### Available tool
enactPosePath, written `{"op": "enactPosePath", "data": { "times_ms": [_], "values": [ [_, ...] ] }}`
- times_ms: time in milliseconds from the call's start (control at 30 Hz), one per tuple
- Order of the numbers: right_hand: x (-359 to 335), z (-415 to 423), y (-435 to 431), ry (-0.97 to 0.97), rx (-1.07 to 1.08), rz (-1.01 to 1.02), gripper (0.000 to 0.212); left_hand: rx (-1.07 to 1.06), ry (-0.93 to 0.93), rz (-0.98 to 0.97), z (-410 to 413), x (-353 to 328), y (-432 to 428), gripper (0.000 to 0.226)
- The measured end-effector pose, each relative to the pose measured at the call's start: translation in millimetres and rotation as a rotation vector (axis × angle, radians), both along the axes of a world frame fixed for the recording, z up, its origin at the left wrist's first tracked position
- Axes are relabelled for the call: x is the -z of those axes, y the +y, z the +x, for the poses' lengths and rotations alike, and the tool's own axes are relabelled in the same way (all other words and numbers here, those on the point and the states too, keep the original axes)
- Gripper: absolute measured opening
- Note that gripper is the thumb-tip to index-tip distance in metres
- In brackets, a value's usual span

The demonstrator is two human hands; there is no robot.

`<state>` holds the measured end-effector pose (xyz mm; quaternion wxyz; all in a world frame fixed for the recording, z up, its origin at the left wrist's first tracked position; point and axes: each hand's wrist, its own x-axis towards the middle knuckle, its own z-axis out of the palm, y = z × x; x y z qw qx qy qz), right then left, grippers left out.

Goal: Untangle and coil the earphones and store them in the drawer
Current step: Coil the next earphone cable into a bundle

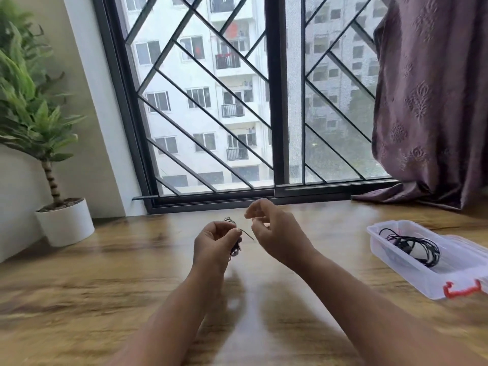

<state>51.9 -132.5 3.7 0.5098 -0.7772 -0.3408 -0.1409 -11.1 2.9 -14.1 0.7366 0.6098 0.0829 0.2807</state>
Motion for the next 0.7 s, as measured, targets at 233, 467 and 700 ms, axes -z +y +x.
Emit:
{"op": "enactPosePath", "data": {
  "times_ms": [233, 467, 700],
  "values": [
    [-4, -3, -6, 0.172, -0.02, -0.048, 0.019, -0.04, -0.068, 0.405, 0, 8, -3, 0.037],
    [-2, 8, -20, 0.439, -0.056, 0.074, 0.004, -0.04, 0.021, 0.523, 2, 8, 4, 0.06],
    [-12, 16, -35, 0.654, -0.193, 0.113, 0.009, 0.217, 0.279, 0.382, -5, 1, 6, 0.018]
  ]
}}
